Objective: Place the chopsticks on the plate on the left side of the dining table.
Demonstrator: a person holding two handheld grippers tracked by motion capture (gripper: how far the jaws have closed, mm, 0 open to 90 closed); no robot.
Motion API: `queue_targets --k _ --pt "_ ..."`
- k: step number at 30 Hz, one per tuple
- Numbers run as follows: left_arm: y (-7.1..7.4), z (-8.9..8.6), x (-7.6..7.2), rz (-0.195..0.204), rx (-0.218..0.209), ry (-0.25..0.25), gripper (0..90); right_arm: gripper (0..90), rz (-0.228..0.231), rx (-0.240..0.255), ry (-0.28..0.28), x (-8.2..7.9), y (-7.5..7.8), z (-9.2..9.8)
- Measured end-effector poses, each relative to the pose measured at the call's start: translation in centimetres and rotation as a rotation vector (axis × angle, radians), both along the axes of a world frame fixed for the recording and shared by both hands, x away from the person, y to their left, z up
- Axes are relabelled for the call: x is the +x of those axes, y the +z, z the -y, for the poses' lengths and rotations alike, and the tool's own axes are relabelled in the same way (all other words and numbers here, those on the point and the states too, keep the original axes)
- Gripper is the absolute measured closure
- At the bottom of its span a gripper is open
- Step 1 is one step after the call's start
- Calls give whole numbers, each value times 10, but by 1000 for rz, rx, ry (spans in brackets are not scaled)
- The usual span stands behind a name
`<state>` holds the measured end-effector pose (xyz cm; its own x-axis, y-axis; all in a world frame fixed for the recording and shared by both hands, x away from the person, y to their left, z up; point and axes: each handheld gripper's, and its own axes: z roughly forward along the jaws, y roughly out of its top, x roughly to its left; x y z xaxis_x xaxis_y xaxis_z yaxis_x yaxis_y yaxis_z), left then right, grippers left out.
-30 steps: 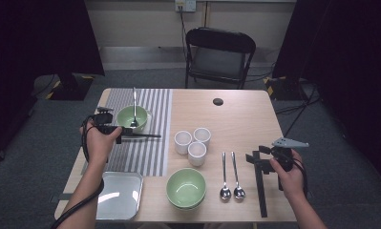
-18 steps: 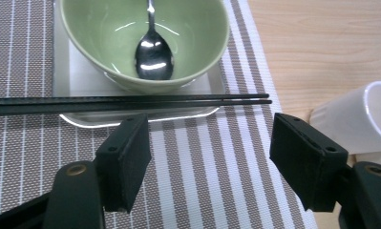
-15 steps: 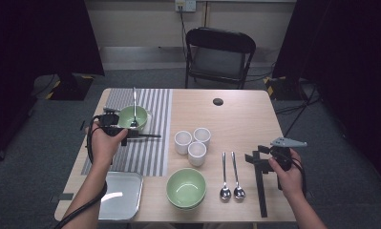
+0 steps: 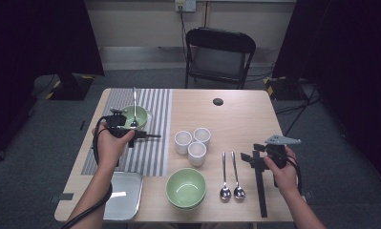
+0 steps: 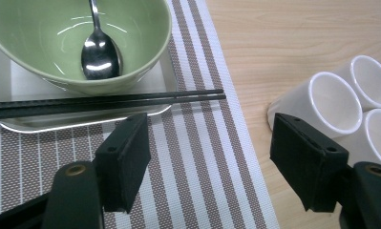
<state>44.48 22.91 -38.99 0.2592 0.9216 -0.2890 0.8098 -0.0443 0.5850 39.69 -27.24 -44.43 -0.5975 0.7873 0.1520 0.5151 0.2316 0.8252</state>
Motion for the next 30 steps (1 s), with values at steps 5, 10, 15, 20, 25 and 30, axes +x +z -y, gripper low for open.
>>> queue_targets --k 5,10,15,20,25,30 --pt "-4 5 0 -5 -14 -6 298 228 -1 -1 7 1 0 -4" --pt "-5 8 0 -9 -19 -5 298 228 -1 1 13 1 0 -6" --pt "-6 13 1 -9 -21 -11 298 228 -4 0 11 1 0 -5" --pt "-7 20 1 -14 -16 -28 298 228 -4 -2 14 1 -1 -5" --pt "-7 27 5 -19 -12 -42 297 228 0 10 14 0 1 -5" --pt "-7 36 8 -13 -14 -54 297 228 -3 7 10 1 0 -3"
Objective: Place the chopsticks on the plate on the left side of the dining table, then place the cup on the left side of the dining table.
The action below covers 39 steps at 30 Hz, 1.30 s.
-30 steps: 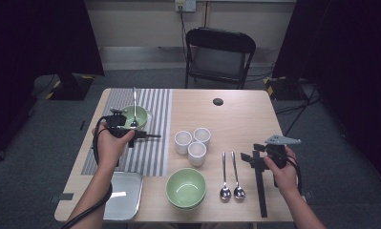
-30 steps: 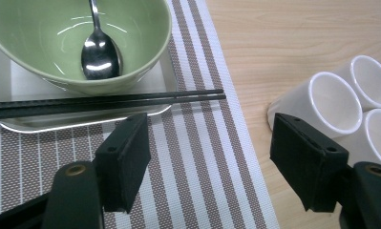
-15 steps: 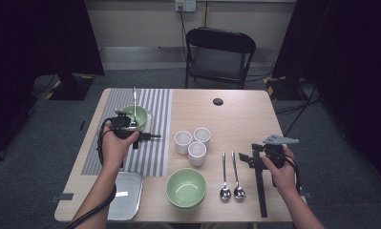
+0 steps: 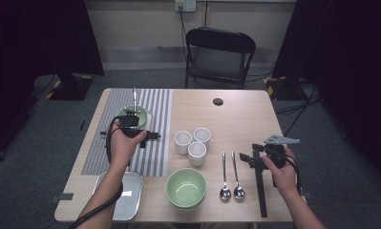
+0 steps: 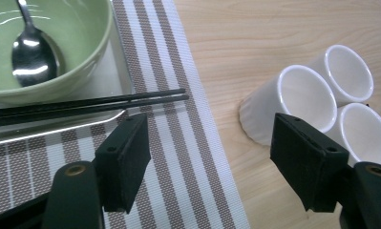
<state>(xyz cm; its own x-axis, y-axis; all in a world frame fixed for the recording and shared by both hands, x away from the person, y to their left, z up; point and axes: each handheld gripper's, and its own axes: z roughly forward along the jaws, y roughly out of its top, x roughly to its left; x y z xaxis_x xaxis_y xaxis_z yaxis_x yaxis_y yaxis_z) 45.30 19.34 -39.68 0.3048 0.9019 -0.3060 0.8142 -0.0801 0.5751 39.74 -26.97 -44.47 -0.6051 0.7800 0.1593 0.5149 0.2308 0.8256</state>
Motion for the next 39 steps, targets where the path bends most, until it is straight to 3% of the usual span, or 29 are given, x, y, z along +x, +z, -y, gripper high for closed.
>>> queue_targets --k 39 --pt "-19 58 22 -39 0 -89 294 228 6 -4 5 -6 1 5"
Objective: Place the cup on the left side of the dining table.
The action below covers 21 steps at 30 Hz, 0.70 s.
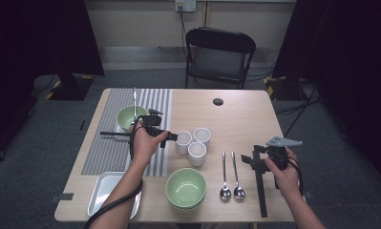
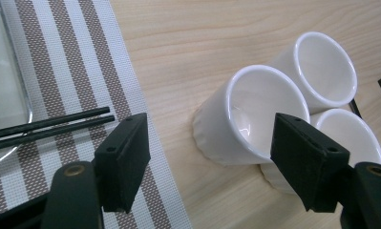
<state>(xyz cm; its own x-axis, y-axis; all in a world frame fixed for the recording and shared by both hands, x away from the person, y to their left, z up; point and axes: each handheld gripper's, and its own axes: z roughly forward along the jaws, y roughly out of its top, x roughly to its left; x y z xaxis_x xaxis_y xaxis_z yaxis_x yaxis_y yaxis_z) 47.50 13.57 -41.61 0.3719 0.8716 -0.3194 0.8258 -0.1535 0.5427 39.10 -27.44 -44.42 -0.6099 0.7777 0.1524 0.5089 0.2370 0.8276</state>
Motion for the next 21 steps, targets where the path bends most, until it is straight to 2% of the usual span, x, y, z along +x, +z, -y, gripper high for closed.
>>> queue_targets --k 10,21 --pt "-1 9 10 -5 12 -2 295 228 -2 3 5 -2 -1 1" --pt "-11 11 20 -43 5 21 317 229 -3 9 -1 -4 -1 4"
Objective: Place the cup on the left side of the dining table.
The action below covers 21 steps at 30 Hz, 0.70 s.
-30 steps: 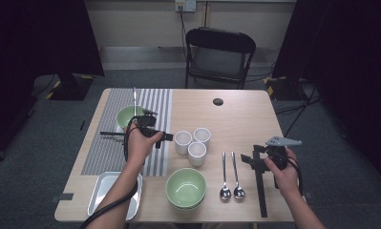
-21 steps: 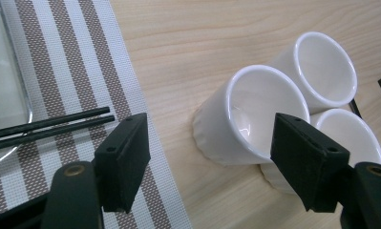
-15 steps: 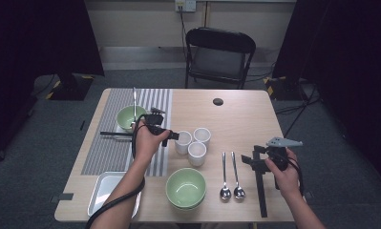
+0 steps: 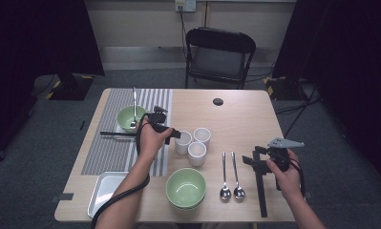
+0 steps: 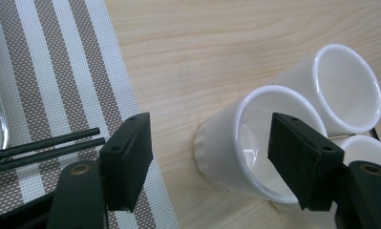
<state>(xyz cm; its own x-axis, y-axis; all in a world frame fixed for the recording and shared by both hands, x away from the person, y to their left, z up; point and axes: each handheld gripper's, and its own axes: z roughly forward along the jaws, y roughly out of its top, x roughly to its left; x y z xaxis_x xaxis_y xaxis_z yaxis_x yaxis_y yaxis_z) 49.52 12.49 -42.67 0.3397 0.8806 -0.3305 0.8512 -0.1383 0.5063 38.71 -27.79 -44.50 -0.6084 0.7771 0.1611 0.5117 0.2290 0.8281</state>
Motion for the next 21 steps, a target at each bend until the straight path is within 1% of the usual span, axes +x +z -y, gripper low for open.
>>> queue_targets --k 1,3,5,8,11,12,15,18,19,21 --pt "-1 0 0 5 1 8 312 229 -1 0 1 0 0 0" --pt "-1 0 1 0 -8 11 313 229 0 0 3 0 0 -1" --pt "-1 1 2 3 4 8 313 229 0 -3 4 0 0 -1" --pt "-3 3 3 0 -5 8 326 229 0 -3 5 0 0 -2" --pt "-5 4 4 0 2 12 344 229 1 0 6 0 1 -2" --pt "-6 5 4 -8 -7 15 357 229 0 0 6 0 1 -2" --pt "-10 6 5 -10 3 18 373 229 -4 -3 9 0 0 -2" --pt "-13 7 6 -18 -7 26 384 229 -2 -4 9 0 0 -2" --pt "-14 7 7 -17 -1 22 388 229 -2 -4 8 0 0 -2" --pt "-17 8 7 -26 -5 29 394 229 -1 -3 7 0 0 -2"
